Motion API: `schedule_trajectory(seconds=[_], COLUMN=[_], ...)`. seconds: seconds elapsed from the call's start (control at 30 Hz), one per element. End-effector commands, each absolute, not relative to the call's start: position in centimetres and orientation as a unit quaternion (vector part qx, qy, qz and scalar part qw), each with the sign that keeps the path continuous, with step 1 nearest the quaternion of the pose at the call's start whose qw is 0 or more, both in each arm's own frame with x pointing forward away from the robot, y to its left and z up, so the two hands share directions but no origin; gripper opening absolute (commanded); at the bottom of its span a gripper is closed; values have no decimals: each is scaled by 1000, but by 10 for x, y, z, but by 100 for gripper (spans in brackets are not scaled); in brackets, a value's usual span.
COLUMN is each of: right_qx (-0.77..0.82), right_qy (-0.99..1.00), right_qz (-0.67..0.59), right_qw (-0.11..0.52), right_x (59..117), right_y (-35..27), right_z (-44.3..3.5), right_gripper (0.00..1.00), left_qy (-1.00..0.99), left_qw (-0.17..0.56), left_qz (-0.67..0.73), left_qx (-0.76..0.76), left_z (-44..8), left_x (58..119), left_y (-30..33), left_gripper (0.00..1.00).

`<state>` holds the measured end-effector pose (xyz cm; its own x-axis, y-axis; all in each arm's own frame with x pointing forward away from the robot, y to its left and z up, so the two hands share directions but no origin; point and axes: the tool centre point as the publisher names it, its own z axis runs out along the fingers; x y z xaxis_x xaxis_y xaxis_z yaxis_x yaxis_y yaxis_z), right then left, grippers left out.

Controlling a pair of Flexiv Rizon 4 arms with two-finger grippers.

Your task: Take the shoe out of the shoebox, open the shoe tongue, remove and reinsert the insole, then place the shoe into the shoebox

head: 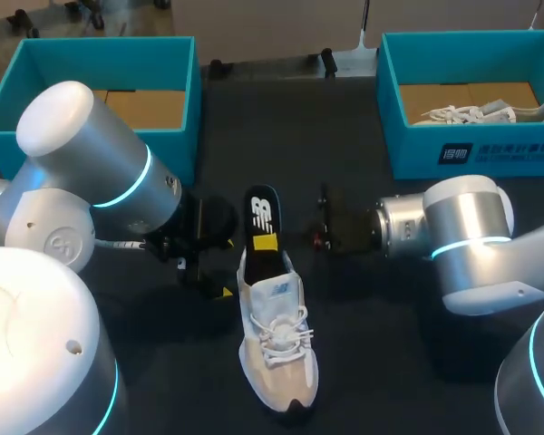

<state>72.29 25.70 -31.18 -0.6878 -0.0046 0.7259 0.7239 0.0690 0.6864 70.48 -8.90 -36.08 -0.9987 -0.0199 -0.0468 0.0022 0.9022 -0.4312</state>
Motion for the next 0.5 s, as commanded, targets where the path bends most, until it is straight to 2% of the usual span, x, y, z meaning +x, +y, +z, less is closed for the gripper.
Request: schedule_trajectory(seconds=[0.03,0.5], right_qx=[-279,-336], right_qy=[-663,-650], right_qz=[-628,-607], right_qw=[297,309], right_x=[726,698], right_y=[257,254], right_z=[-319,-341], right_gripper=[0,0], left_qy=[975,975], left_qw=[25,25], left_qz=[-222,-222], left_qx=[-4,-4], left_z=[-361,-361], left_x=[704,704], left_y=[-88,-88], left_gripper=[100,100])
